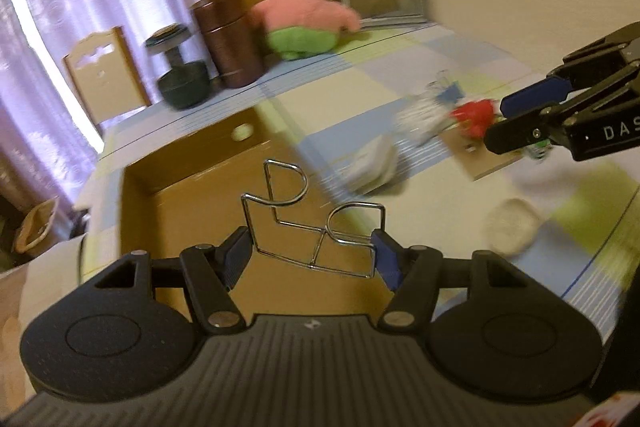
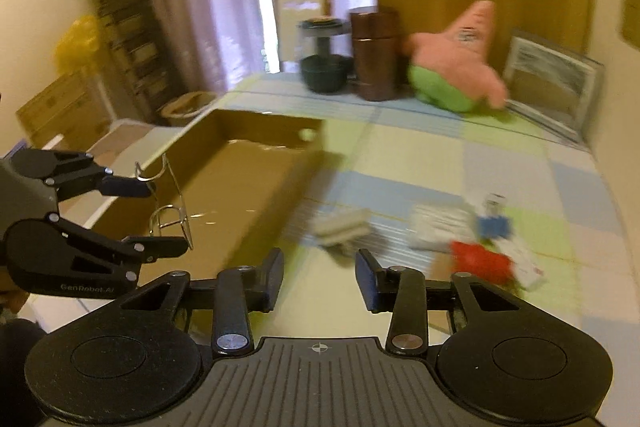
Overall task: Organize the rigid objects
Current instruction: 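Lower the rack into the box with the left tool while the right tool drops the plug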
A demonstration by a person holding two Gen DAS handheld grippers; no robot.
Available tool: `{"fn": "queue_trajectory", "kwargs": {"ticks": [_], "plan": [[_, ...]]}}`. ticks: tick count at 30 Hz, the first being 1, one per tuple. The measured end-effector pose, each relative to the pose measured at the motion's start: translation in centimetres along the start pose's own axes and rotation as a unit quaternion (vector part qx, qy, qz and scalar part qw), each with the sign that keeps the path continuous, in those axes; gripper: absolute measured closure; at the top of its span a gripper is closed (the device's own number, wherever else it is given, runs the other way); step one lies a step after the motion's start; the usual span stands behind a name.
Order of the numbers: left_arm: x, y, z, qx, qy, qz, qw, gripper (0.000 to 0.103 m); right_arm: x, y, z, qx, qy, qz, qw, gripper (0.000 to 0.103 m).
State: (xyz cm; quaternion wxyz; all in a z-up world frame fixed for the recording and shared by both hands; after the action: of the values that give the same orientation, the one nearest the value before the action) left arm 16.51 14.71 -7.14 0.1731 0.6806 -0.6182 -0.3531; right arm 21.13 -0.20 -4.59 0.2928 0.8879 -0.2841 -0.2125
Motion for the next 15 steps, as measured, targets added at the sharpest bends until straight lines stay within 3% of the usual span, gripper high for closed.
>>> {"fn": "queue_trajectory", "kwargs": {"ticks": [6, 13, 15], "plan": [[-4.0, 0.4, 2.3, -0.008, 0.026, -0.02, 0.9994, 0.042, -1.5, -2.0, -0.5, -0.006, 0.006, -0.009, 1.0, 0.068], [-4.3, 0.8, 2.9, 0.002, 0.04, -0.009, 0.9992, 0.042, 0.2, -0.6, 2.0, -0.019, -0.006, 0.021, 1.0, 0.068], [-3.9, 0.9, 2.6, 0.006, 0.039, -0.003, 0.9992, 0.042, 0.6, -0.1, 2.9, -0.019, -0.019, 0.035, 0.999, 0.061]]}}
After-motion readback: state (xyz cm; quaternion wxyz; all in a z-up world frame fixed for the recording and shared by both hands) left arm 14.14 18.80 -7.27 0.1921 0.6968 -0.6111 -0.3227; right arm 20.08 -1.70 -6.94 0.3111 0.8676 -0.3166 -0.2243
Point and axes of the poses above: each gripper's, at about its wrist camera, not at the fingertips, and y roughly against the way its jaws point, x to its right, z to its underside, the point moved 9 cm from there along -y, roughly the way its jaws point, and after that the axes turned 5 degrees about -z, right-handed, at the moved point
